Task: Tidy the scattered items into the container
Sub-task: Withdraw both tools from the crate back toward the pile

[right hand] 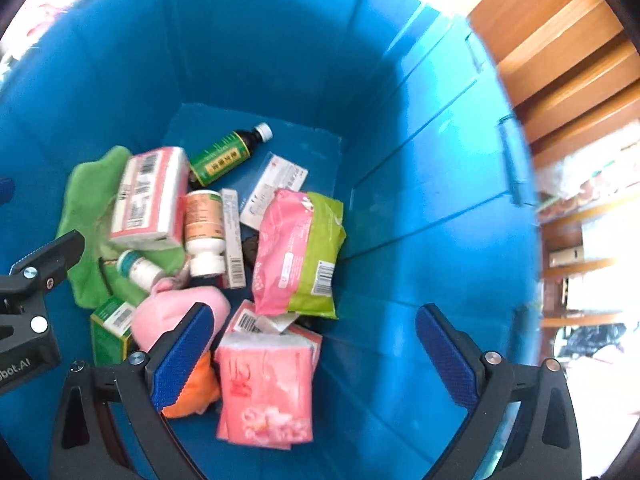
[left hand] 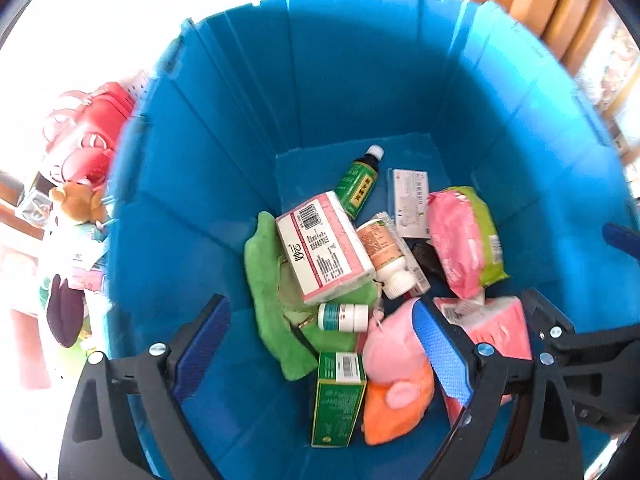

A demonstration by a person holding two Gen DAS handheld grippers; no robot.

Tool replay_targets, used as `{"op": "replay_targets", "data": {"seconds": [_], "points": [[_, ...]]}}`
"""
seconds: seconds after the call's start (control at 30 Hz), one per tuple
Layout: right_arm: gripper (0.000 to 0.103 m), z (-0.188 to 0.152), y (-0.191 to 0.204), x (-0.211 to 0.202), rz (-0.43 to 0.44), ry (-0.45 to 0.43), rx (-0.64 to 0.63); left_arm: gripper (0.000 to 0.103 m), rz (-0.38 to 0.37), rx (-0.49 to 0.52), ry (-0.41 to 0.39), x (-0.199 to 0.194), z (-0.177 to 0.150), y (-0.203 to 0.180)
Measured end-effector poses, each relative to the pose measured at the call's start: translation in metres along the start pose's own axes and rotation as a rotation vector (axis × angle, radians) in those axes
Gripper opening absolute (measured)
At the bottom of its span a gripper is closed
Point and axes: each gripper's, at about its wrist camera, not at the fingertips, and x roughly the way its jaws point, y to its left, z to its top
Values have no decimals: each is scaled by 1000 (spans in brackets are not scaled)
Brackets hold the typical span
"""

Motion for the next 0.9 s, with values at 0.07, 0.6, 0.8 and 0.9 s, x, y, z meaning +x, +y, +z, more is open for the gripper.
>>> {"op": "replay_targets", "data": {"seconds": [0.07,0.6,0.8,0.9], "points": [[102,-12,1,-19,-2,-41,-11,93,-19,10,-33,-20,-12,3],[102,-122,30,-128,69,-446,-33,93,-30,2,-282,-130,-135,18],[102,-140,50,-138,138,-522,-26,93,9,-104,-317,-135,-172,54],[102,-145,70,-145,196,-556,-36,93,3,-147,-321,-135,-188,79]]}}
